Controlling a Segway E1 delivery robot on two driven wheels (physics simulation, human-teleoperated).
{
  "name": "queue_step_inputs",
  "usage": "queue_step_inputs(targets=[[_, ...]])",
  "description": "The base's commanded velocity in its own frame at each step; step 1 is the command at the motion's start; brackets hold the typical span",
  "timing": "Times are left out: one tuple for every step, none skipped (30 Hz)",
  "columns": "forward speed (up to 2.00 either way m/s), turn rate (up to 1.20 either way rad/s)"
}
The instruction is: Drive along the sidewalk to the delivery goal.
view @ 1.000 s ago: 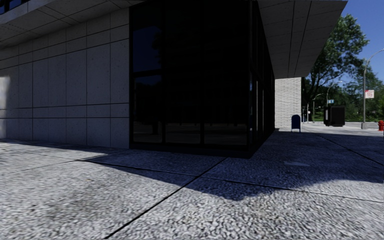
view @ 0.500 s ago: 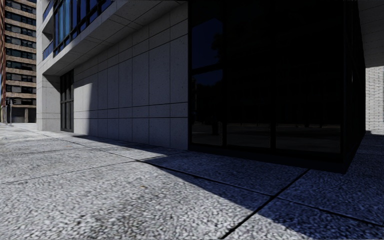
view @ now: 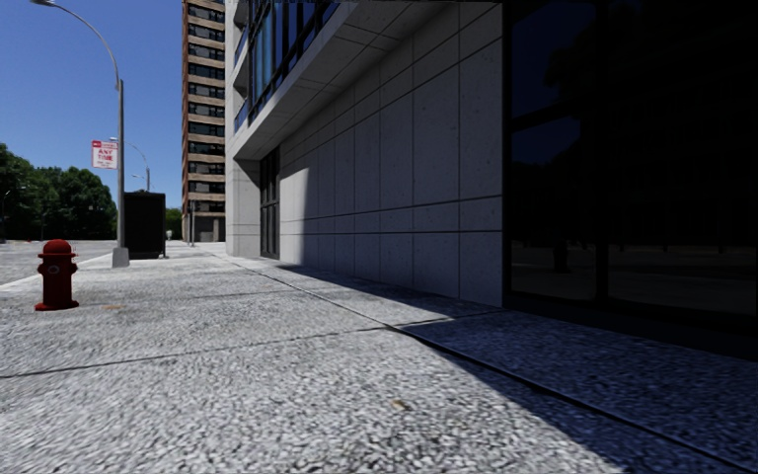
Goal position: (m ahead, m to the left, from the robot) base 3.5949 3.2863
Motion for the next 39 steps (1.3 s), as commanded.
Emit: queue_step_inputs(targets=[[1.1,0.71],[1.11,0.71],[1.13,0.71],[1.14,0.71],[1.14,0.71],[1.15,0.7],[1.15,0.7],[1.15,0.7],[1.16,0.68],[1.16,0.67],[1.16,0.67],[1.16,0.65],[1.16,0.65],[1.16,0.65],[1.16,0.65],[1.16,0.65],[1.16,0.63],[1.16,0.59],[1.16,0.55],[1.16,0.5],[1.16,0.49],[1.16,0.49],[1.16,0.45],[1.17,0.42],[1.17,0.38],[1.17,0.38],[1.17,0.0],[1.17,0.0],[1.17,0.0],[1.17,0.0],[1.17,0.0],[1.17,0.0],[1.17,0.0],[1.17,0.0],[1.17,0.05],[1.17,0.18],[1.17,0.18],[1.16,0.26],[1.15,0.32]])
